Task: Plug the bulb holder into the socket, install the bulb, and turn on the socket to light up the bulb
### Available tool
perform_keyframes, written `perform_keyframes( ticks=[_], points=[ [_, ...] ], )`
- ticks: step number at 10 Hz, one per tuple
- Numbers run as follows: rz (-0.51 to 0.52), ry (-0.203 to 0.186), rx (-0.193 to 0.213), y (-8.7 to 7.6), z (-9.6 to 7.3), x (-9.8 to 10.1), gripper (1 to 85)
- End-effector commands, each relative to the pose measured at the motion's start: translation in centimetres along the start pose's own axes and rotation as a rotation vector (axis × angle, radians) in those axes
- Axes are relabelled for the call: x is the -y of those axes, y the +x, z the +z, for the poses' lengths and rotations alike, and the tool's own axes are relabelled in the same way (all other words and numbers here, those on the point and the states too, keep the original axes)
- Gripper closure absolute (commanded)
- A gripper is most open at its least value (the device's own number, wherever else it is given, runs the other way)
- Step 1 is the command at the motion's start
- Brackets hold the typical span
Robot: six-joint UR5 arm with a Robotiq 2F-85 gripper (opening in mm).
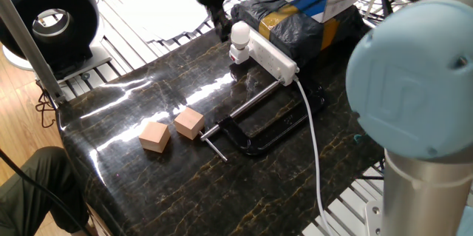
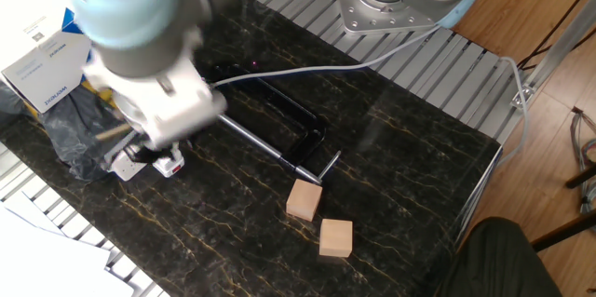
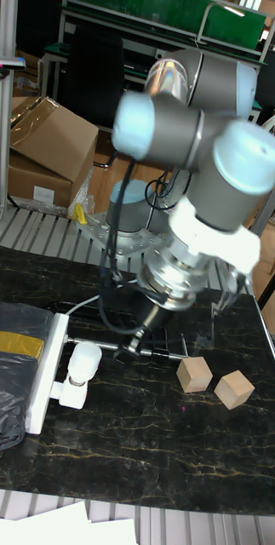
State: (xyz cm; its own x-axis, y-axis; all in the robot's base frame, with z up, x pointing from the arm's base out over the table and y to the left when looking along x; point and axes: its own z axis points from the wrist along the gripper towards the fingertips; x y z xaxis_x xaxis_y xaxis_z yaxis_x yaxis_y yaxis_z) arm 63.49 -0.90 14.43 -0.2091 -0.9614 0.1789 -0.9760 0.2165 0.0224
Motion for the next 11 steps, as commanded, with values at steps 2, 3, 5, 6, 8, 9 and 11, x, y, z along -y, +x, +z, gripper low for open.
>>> perform_keyframes(
  ticks=[2, 3, 5, 6, 8, 9, 11],
  points=[
    [-0.188, -0.004, 0.033, 3.4, -1.4, 0.4, 42.7],
    [-0.223, 0.008, 0.058, 3.3, -1.3, 0.5, 40.0],
    [-0.308, 0.043, 0.095, 2.6, -1.4, 1.3, 33.3],
    [-0.331, 0.059, 0.092, 2.7, -1.3, 1.6, 31.7],
    [-0.331, 0.079, 0.089, 3.3, -0.1, 1.7, 31.0],
    [-0.325, 0.083, 0.087, 3.8, 0.5, 1.6, 31.0],
    [-0.324, 0.065, 0.103, 3.7, 0.8, 1.0, 26.3]
  ],
)
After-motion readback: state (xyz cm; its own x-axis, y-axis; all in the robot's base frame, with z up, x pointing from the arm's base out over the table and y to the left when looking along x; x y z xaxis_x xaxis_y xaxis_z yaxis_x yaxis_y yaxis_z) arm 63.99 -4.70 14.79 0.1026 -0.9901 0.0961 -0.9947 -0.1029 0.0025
